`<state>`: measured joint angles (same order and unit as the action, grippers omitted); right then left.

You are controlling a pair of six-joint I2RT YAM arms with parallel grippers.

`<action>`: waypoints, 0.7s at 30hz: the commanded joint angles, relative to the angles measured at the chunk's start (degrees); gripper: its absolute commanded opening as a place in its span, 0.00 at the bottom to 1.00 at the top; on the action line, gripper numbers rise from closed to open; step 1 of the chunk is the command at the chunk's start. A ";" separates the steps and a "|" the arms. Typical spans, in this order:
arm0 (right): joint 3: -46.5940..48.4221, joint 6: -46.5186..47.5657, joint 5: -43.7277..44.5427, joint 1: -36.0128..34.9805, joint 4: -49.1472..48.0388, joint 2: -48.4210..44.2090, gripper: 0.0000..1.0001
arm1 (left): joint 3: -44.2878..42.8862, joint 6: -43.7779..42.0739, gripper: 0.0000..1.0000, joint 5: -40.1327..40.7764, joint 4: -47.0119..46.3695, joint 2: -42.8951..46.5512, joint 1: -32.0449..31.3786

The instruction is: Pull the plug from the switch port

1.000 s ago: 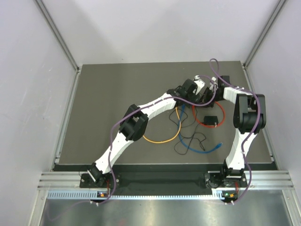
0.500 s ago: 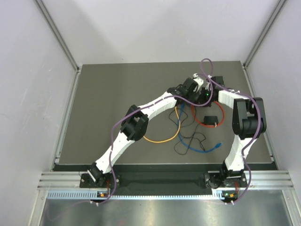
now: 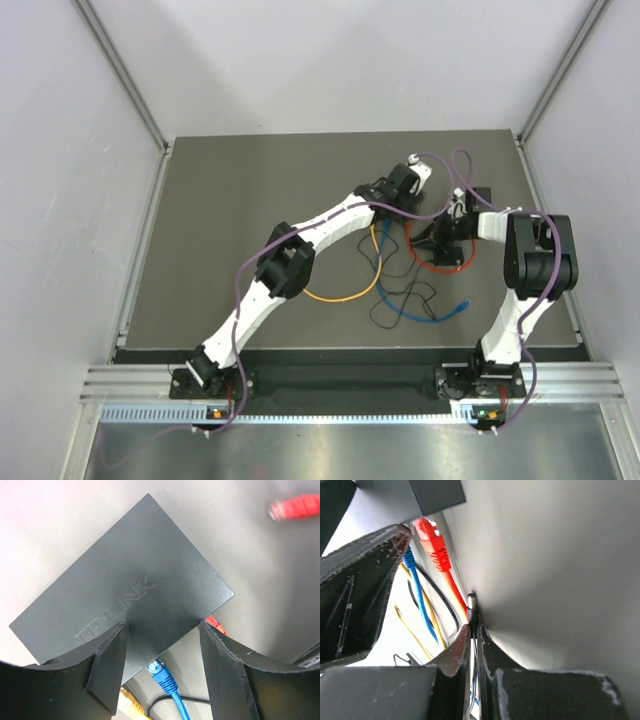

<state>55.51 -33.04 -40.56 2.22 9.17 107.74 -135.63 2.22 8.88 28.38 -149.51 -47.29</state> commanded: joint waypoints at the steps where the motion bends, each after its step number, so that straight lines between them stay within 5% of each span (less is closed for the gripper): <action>1: 3.99 3.75 -0.07 0.51 4.70 -2.45 0.00 | 3.36 3.67 0.62 -3.17 6.16 -5.53 1.23; 6: 7.24 6.76 7.24 1.82 11.56 -8.68 0.00 | 8.90 4.80 0.63 -4.57 1.24 0.26 1.58; 21: 8.83 10.27 7.94 -1.33 32.82 -25.38 0.00 | 7.58 17.11 0.68 -10.55 8.08 16.62 5.62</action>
<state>63.22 -25.02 -34.98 2.74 34.65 86.39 -128.03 15.27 0.73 32.97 -141.10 -42.76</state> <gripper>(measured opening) 0.020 0.675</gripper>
